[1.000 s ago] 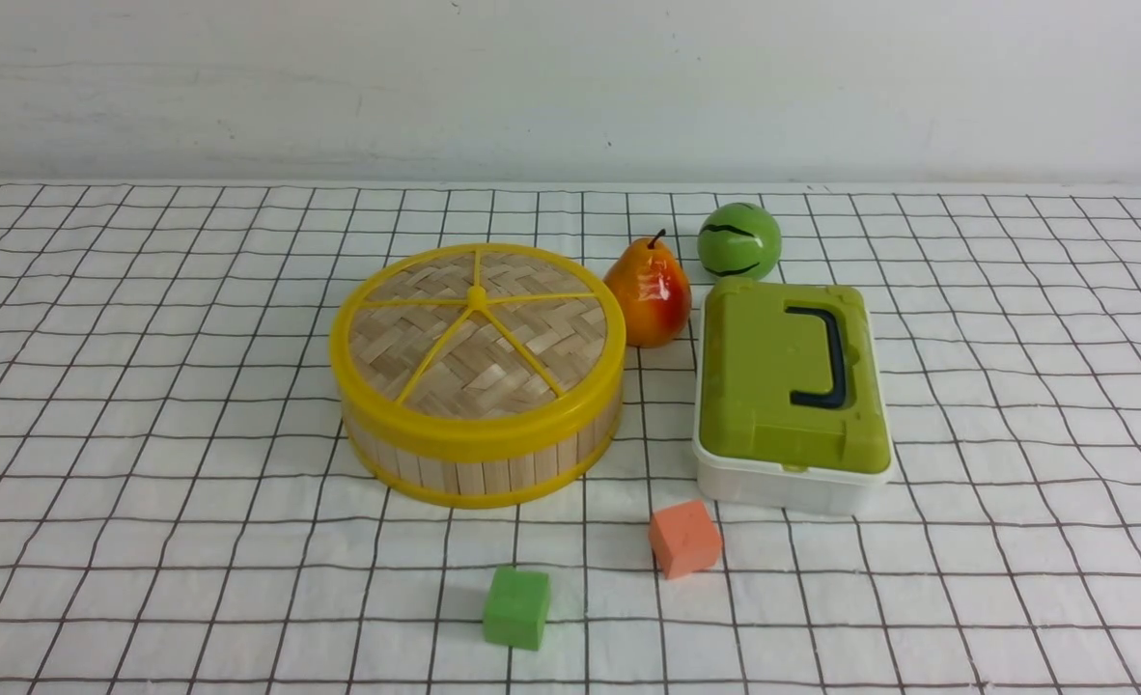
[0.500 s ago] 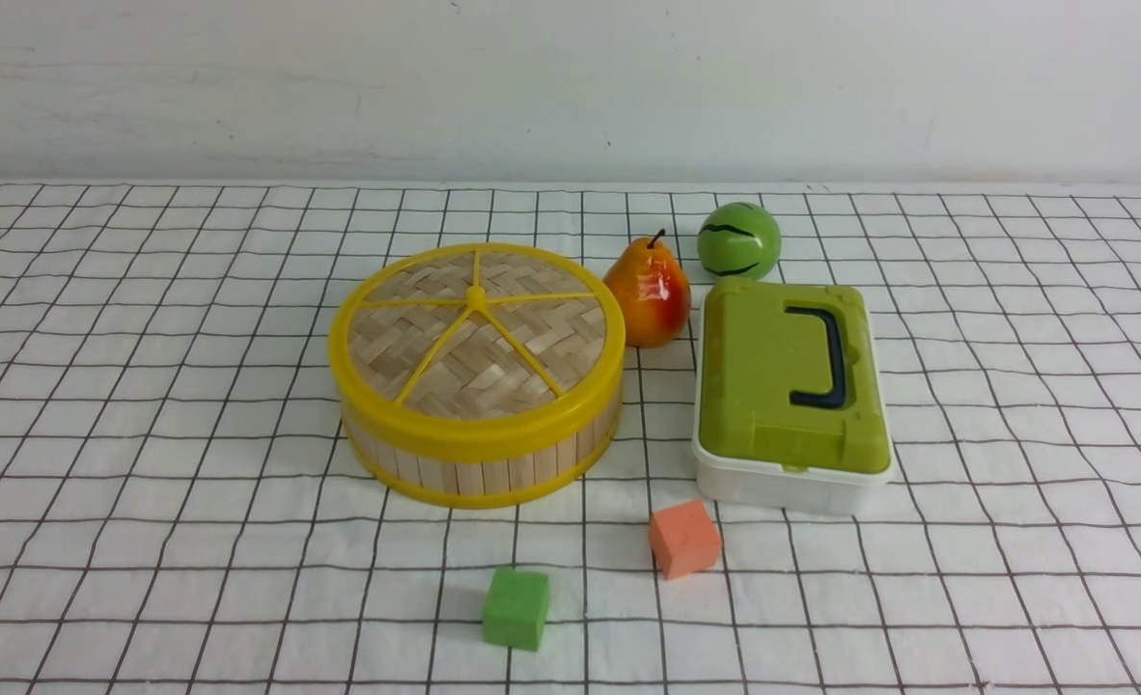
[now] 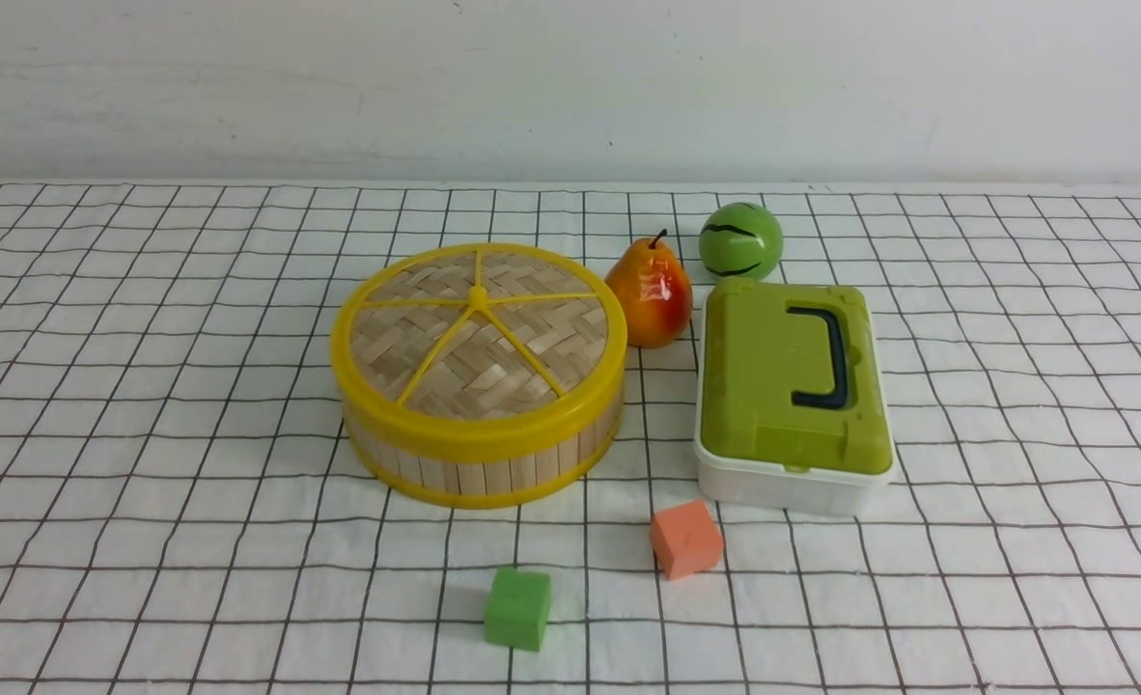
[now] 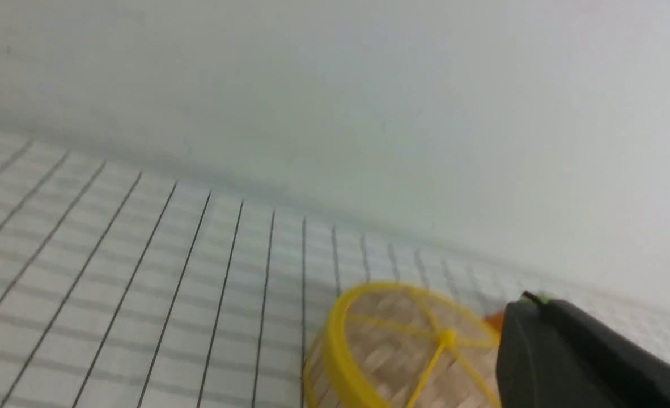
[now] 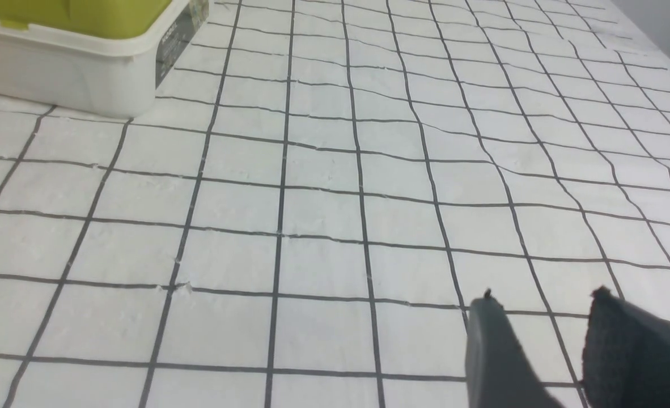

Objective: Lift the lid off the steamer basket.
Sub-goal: Use the left arm to lift the lid of the steamer

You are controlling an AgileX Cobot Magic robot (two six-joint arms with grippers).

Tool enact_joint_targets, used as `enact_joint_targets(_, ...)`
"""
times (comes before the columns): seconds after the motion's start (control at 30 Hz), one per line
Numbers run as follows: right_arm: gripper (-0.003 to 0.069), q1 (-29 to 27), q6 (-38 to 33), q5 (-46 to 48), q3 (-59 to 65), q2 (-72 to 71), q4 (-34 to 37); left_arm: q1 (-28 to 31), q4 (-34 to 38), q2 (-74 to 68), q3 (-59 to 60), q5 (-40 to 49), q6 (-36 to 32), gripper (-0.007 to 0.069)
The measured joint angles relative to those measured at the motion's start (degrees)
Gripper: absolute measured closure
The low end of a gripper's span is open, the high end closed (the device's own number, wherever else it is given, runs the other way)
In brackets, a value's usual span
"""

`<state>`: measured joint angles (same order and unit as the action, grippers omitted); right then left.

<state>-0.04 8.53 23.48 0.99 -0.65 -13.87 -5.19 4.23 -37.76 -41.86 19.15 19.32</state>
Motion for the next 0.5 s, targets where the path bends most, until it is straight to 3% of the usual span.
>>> enact_joint_targets(0.17, 0.0419, 0.00, 0.00, 0.00, 0.00, 0.00, 0.00, -1.28, 12.37, -16.08, -8.57, 3.94, -3.24, 0.0637)
enact_joint_targets(0.27, 0.0419, 0.00, 0.00, 0.00, 0.00, 0.00, 0.00, -6.53, 21.56, -26.84, -19.11, 10.66, -14.81, 0.0637)
enact_joint_targets(0.4, 0.0419, 0.00, 0.00, 0.00, 0.00, 0.00, 0.00, -11.97, 24.96, -38.50, -32.62, 20.80, -24.34, 0.0637)
enact_joint_targets(0.5, 0.0419, 0.00, 0.00, 0.00, 0.00, 0.00, 0.00, -15.07, 22.57, -47.74, -44.28, 28.20, -24.03, 0.0637)
